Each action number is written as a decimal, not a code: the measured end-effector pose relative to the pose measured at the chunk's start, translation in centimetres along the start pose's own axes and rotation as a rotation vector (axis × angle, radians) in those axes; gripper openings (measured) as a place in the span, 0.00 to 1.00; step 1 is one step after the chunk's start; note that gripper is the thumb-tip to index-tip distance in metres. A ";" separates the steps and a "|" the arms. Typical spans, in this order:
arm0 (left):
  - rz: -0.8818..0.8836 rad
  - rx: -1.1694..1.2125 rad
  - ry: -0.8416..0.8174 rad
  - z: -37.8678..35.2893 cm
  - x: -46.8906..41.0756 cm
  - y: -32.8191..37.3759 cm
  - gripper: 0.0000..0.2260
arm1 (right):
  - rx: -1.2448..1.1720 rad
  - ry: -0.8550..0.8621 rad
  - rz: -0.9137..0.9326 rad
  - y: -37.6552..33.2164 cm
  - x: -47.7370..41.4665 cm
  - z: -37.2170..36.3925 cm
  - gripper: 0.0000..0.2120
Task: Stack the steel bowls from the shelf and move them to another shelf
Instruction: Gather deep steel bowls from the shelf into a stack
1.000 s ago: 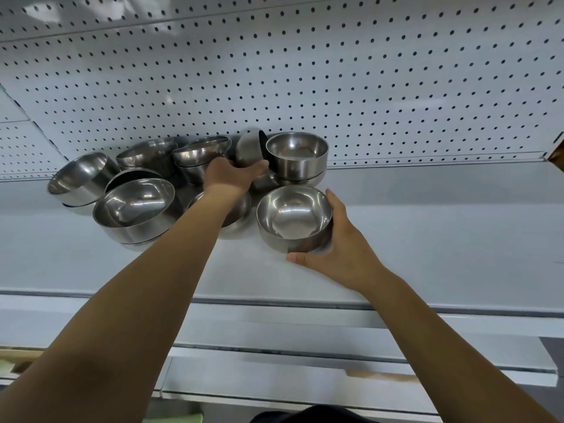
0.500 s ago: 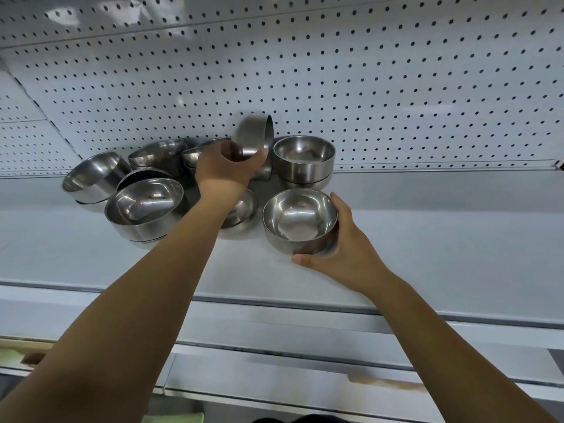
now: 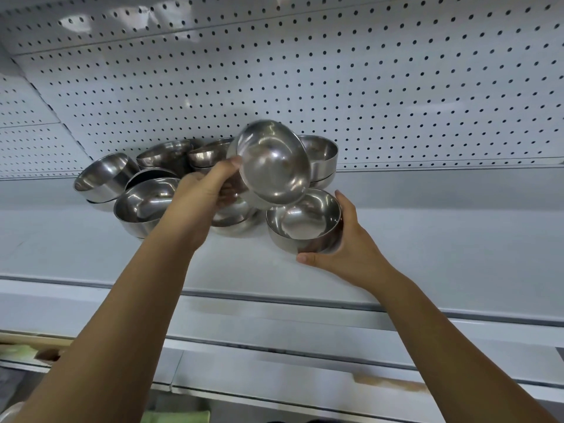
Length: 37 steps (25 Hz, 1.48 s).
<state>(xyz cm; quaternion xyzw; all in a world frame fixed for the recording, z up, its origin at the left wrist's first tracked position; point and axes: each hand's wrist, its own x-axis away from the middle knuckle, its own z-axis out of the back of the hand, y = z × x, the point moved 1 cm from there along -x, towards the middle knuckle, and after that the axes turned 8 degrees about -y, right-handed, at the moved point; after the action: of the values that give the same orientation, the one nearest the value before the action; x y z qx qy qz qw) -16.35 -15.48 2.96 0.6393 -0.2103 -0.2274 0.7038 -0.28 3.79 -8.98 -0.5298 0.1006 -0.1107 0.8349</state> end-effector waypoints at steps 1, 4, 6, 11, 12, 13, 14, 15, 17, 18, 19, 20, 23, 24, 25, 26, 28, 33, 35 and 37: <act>0.037 -0.030 -0.020 -0.2 0.2 -0.5 0.17 | 0.001 -0.002 0.000 0.0 0.1 0.0 0.67; 0.106 -0.127 -0.021 -1.1 0.6 -1.1 0.18 | 0.002 0.003 0.002 -0.1 0.2 0.0 0.67; 0.093 -0.166 -0.012 -1.9 0.8 -1.3 0.16 | -0.005 0.007 0.002 -0.2 0.3 0.1 0.65; -0.002 -0.320 0.009 -3.2 0.4 -2.5 0.27 | -0.012 0.017 0.003 -0.4 0.3 0.2 0.62; -0.018 -0.343 0.027 -3.2 0.2 -2.8 0.24 | -0.016 0.019 0.000 -0.4 0.3 0.2 0.61; -0.028 -0.357 0.041 -3.3 0.1 -3.0 0.22 | -0.021 0.021 -0.004 -0.5 0.3 0.2 0.61; -0.037 -0.367 0.056 -3.2 0.0 -3.2 0.22 | -0.026 0.022 -0.006 -0.5 0.4 0.2 0.61; -0.049 -0.372 0.068 -3.2 0.0 -3.3 0.22 | -0.028 0.023 -0.007 -0.5 0.4 0.2 0.61; -0.070 -0.379 0.079 -3.0 -0.1 -3.7 0.21 | -0.025 0.024 -0.009 -0.5 0.4 0.2 0.61; -0.076 -0.382 0.083 -2.9 -0.2 -3.8 0.20 | -0.024 0.023 -0.009 -0.6 0.5 0.2 0.61; -0.078 -0.384 0.090 -2.9 -0.2 -3.8 0.20 | -0.023 0.022 -0.008 -0.6 0.4 0.2 0.62; -0.077 -0.384 0.095 -2.9 -0.2 -3.9 0.20 | -0.025 0.023 -0.006 -0.7 0.4 0.2 0.62; -0.027 -0.362 0.104 -3.2 -0.3 -4.2 0.21 | -0.039 0.017 -0.006 -0.6 0.4 0.2 0.61; -0.006 -0.342 0.109 -3.4 -0.2 -4.3 0.20 | -0.041 0.021 -0.004 -0.6 0.4 0.2 0.61; 0.006 -0.326 0.114 -3.7 0.0 -4.4 0.18 | -0.042 0.024 -0.002 -0.6 0.5 0.2 0.61; 0.008 -0.317 0.116 -3.9 0.2 -4.4 0.16 | -0.050 0.025 0.000 -0.6 0.5 0.2 0.61; -0.010 -0.303 0.113 -4.2 0.5 -4.3 0.16 | -0.082 0.009 0.009 -0.5 0.5 0.3 0.62; -0.051 -0.279 0.071 -5.0 0.9 -4.2 0.17 | -0.221 0.068 0.026 -0.5 0.7 0.6 0.54; -0.065 -0.267 0.034 -5.7 0.9 -4.2 0.15 | -0.264 0.128 0.021 -0.5 0.8 0.7 0.50; -0.068 -0.252 0.009 -6.3 0.4 -4.2 0.14 | -0.297 0.173 0.019 -0.4 0.9 1.0 0.51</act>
<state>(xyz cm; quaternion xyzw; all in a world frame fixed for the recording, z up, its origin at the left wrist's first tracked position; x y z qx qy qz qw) -12.54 -10.99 -1.85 0.5536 -0.1551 -0.2730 0.7713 0.82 4.24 -8.28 -0.6349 0.1924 -0.1317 0.7366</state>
